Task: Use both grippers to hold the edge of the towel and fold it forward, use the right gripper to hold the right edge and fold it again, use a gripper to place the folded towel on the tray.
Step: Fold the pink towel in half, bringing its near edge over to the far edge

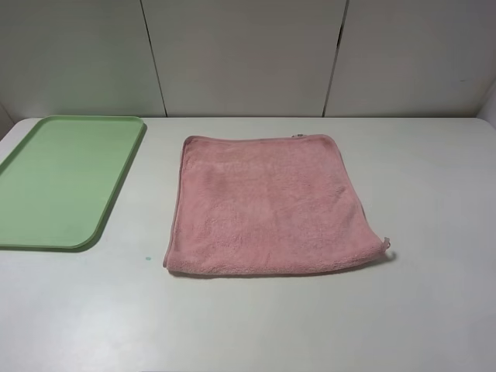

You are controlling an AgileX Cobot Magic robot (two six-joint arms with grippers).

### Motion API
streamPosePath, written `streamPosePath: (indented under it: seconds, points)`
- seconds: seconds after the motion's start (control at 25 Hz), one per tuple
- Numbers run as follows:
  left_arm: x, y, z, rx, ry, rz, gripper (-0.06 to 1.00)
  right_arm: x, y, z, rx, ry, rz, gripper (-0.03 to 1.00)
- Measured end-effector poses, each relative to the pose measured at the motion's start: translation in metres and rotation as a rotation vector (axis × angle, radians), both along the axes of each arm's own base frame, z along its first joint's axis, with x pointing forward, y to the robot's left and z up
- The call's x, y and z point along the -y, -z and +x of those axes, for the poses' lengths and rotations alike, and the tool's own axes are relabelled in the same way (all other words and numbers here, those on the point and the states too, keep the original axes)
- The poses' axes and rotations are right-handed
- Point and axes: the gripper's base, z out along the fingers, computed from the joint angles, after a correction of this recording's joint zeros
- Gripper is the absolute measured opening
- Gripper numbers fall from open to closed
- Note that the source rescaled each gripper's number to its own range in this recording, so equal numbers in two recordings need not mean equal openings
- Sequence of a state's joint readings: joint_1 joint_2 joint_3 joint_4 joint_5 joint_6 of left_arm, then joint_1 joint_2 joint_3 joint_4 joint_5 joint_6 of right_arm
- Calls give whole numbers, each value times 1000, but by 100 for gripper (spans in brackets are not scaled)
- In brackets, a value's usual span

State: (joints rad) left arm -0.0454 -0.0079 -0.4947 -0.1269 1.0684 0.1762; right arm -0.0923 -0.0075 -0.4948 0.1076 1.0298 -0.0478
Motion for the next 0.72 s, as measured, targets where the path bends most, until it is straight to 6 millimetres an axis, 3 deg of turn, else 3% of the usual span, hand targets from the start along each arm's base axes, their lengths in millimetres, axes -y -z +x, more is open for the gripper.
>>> streamPosePath:
  seconds: [0.72]
  points:
    - [0, 0, 0, 0, 0, 0, 100, 0, 0, 0, 0, 0, 0, 100]
